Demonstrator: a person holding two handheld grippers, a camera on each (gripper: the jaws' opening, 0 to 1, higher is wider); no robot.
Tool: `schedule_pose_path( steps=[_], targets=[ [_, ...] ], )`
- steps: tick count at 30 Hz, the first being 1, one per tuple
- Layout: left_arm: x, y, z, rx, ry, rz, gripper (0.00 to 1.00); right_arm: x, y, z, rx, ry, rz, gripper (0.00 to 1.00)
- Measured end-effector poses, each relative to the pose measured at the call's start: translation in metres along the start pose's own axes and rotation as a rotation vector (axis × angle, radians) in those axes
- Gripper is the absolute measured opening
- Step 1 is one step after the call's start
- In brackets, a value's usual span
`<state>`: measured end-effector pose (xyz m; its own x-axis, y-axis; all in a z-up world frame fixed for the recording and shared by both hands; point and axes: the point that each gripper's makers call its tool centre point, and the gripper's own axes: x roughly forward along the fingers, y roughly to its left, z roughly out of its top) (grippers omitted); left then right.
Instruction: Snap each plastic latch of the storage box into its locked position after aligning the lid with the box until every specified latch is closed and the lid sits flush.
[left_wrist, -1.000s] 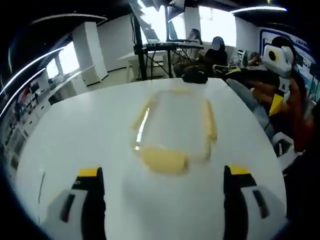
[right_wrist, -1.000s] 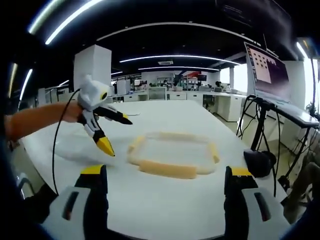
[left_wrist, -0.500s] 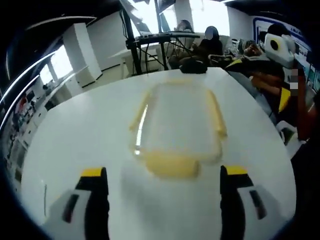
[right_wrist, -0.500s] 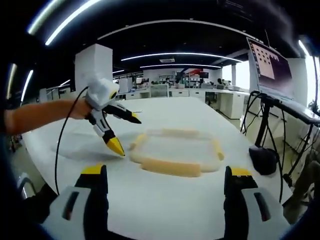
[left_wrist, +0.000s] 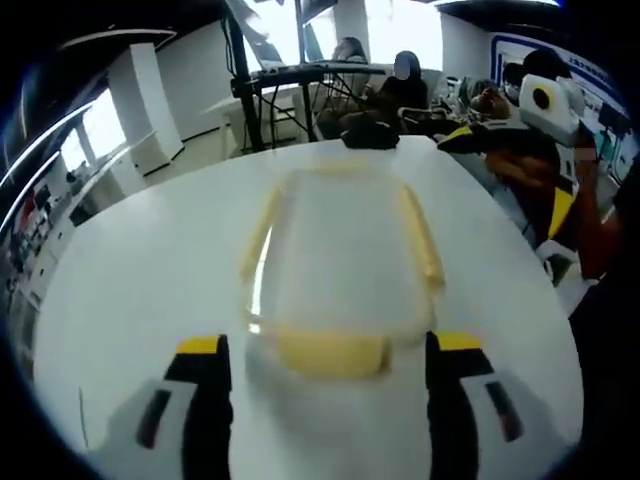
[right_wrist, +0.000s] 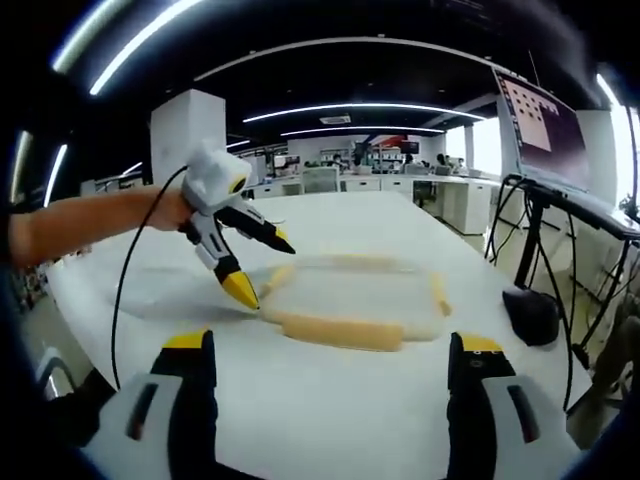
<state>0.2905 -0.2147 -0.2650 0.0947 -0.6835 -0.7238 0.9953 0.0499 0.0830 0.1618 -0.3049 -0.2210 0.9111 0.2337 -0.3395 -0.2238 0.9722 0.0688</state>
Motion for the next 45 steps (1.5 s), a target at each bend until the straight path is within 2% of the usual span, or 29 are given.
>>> schedule_pose_path(
  steps=[5,8,12,19,26,37,40,41,42,45],
  targets=[
    [0.0,-0.004,-0.007,0.059,0.04,-0.041,0.78,0.0,-0.002,-0.002,0.007,0.001,-0.002,0.96],
    [0.001,-0.002,-0.007,0.061,0.048,-0.038,0.77,0.001,-0.002,-0.002,0.007,0.002,-0.002,0.96],
    [0.003,0.0,-0.004,0.051,0.034,-0.04,0.66,0.002,0.001,-0.002,0.003,0.002,0.004,0.96],
    [0.006,-0.002,-0.006,0.061,0.046,-0.042,0.65,0.003,0.001,-0.004,0.003,0.005,0.008,0.96],
    [0.007,0.001,-0.003,0.067,0.022,-0.033,0.6,0.004,-0.002,-0.006,0.008,0.011,0.0,0.96],
    [0.007,-0.001,-0.001,0.062,0.007,-0.042,0.55,0.01,0.004,-0.009,-0.004,0.027,0.013,0.96],
    [0.007,-0.008,0.001,0.106,-0.008,-0.066,0.46,0.012,0.005,-0.011,-0.004,0.034,0.013,0.96],
    [0.006,-0.01,0.0,0.119,-0.006,-0.064,0.39,0.012,0.005,-0.011,-0.003,0.036,0.013,0.96],
    [0.008,-0.015,0.007,0.141,-0.046,-0.085,0.39,0.012,0.005,-0.011,-0.002,0.037,0.013,0.96],
    [0.005,-0.012,0.005,0.129,-0.034,-0.068,0.39,0.013,0.005,-0.012,-0.003,0.039,0.013,0.96]
  ],
)
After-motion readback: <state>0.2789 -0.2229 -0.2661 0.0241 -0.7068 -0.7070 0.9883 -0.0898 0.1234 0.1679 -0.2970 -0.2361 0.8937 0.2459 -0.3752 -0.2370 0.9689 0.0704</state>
